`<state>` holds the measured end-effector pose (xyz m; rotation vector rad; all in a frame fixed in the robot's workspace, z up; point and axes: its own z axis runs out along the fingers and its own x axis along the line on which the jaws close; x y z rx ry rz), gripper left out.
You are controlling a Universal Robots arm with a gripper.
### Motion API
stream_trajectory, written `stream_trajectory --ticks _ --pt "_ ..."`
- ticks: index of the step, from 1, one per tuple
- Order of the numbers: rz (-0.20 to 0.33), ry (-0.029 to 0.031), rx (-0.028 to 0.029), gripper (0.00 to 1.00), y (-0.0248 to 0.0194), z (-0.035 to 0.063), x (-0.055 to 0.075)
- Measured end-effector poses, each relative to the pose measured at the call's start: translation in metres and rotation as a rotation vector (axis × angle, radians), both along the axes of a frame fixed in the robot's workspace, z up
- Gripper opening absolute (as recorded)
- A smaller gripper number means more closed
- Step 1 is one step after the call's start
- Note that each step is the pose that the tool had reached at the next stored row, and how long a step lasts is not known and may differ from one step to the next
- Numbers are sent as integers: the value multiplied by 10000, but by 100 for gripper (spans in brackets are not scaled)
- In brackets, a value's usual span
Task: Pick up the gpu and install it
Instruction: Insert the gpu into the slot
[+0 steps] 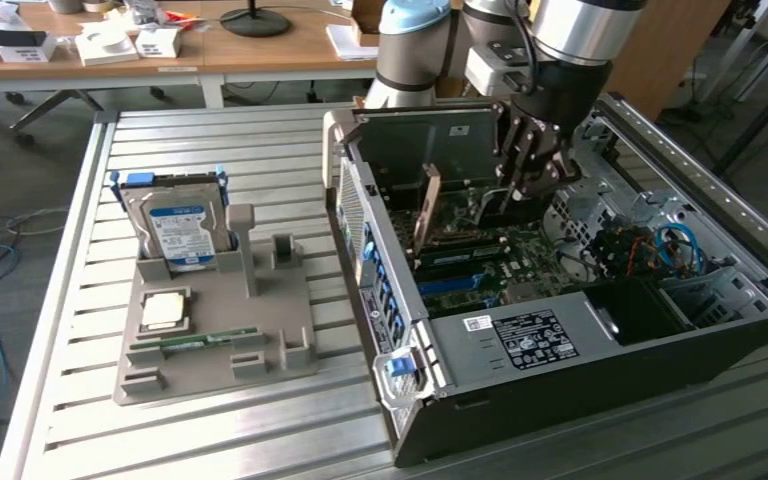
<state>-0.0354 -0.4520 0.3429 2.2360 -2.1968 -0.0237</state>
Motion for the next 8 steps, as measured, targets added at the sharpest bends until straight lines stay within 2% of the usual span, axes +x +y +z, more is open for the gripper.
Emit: stream_trajectory --ticks 8 --pt "-13 -1 3 26 0 -18 0"
